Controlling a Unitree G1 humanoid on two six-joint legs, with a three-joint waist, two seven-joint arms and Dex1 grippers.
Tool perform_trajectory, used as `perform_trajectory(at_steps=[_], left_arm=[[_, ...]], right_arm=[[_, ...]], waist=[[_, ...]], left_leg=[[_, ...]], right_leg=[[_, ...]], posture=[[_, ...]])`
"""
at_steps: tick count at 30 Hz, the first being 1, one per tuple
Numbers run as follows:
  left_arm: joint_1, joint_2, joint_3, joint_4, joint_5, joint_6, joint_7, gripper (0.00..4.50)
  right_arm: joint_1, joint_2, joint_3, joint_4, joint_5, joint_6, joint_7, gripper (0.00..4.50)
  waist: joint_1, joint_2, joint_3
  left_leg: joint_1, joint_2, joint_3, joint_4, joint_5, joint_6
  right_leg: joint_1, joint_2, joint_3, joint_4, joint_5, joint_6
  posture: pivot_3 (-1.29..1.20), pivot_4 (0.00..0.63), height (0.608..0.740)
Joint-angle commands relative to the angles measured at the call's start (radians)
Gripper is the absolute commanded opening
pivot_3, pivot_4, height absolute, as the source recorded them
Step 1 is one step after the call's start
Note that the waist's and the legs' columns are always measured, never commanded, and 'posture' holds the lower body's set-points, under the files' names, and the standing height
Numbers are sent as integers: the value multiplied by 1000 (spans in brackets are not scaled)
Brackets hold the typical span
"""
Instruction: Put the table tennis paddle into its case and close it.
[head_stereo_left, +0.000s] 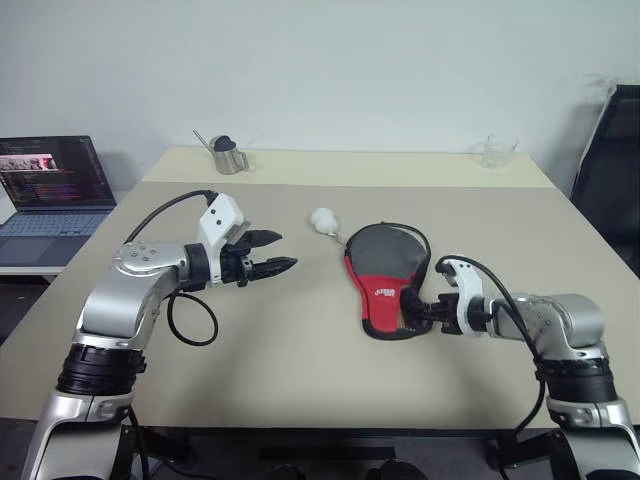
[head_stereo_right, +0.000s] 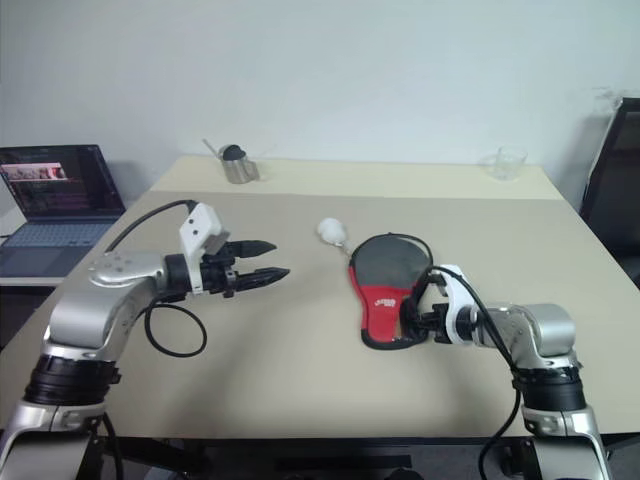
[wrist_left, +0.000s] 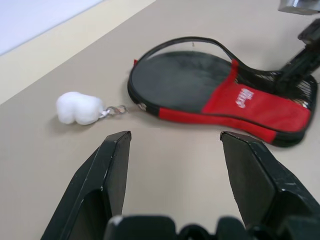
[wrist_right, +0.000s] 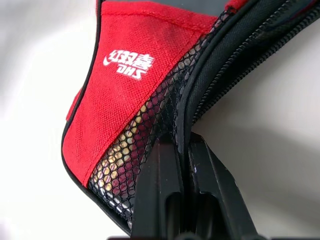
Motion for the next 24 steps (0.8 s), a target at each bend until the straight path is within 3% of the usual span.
perform_trajectory(at_steps=[1, 13, 24], left_arm=[[-42, -5, -9, 18, 8, -35, -13, 3119], [-62, -11, -20, 44, 11, -53, -38, 3119], [-63, -9, -22, 51, 19, -48, -46, 3119]], right_arm=[[69, -23, 38, -100, 54, 63, 46, 27], [222, -42, 46, -323, 158, 137, 97, 27], [275, -86, 100, -375, 180, 107, 150, 27]], waist=[[0, 0, 0], [-2, -1, -1], [-2, -4, -2]], left_leg=[[0, 0, 0, 0, 0, 0], [0, 0, 0, 0, 0, 0], [0, 0, -1, 0, 0, 0]], right_leg=[[0, 0, 0, 0, 0, 0], [0, 1, 0, 0, 0, 0], [0, 1, 0, 0, 0, 0]], posture=[[0, 150, 740], [0, 150, 740], [0, 150, 740]])
